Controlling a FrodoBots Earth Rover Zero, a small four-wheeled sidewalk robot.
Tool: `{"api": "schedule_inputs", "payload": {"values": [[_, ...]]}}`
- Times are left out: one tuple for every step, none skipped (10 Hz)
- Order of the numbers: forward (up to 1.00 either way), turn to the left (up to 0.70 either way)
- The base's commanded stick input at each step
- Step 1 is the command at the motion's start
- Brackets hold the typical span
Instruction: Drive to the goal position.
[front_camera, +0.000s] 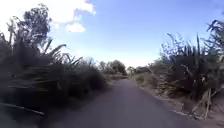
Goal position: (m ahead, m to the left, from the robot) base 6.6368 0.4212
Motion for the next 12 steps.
{"api": "schedule_inputs", "payload": {"values": [[0.85,0.00],[0.85,0.00],[0.85,0.00],[0.85,0.00],[0.85,0.00],[0.85,0.00],[0.85,0.00],[0.85,0.00],[0.85,0.00],[0.85,0.00],[0.85,0.02],[0.85,0.01]]}}
